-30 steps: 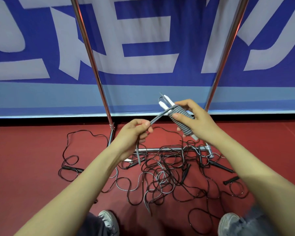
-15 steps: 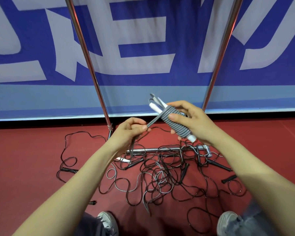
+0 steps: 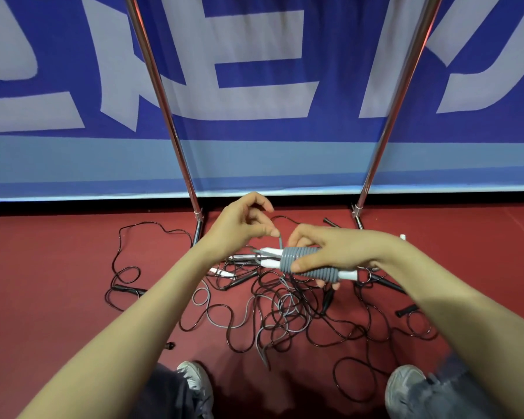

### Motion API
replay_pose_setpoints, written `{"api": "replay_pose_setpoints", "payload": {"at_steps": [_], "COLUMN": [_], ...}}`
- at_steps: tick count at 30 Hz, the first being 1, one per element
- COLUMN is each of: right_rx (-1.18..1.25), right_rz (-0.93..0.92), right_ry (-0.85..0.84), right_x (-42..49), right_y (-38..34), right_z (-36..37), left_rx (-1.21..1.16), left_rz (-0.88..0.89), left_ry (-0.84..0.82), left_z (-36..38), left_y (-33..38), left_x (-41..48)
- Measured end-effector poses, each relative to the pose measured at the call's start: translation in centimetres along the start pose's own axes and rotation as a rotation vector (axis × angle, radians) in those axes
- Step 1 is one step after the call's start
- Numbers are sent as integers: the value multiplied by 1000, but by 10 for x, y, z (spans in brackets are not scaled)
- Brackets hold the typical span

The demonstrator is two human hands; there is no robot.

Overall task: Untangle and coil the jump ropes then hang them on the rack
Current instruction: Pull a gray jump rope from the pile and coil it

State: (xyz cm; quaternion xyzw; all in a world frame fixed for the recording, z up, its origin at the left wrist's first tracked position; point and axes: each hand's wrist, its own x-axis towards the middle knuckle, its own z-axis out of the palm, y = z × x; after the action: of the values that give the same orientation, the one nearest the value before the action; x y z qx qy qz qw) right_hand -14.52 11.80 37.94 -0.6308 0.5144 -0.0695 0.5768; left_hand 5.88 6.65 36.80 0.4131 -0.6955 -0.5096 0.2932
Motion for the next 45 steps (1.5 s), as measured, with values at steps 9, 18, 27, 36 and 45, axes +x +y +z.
{"api": "replay_pose_setpoints", "payload": {"at_steps": [9,18,27,36,45], "right_rx": [-178,352,358,80,-8], "right_rz": [-229,-451,-476,-363,-380], "right_ry": [634,599,581,597,712], "right_x": [6,6,8,6,10], "right_y": [-2,-11,-13,-2,-2], "right_z": [-8,7,3,-3,-1], "left_rx": [-12,-309,-175,-301,-338], "left_rz": [130,83,91,-189,-241], "left_ry": [255,477,370,19,109], "left_z": [21,25,22,-6,2], "left_y": [15,11,18,24,17], "left_x": [-6,-7,-11,-14,-10]}}
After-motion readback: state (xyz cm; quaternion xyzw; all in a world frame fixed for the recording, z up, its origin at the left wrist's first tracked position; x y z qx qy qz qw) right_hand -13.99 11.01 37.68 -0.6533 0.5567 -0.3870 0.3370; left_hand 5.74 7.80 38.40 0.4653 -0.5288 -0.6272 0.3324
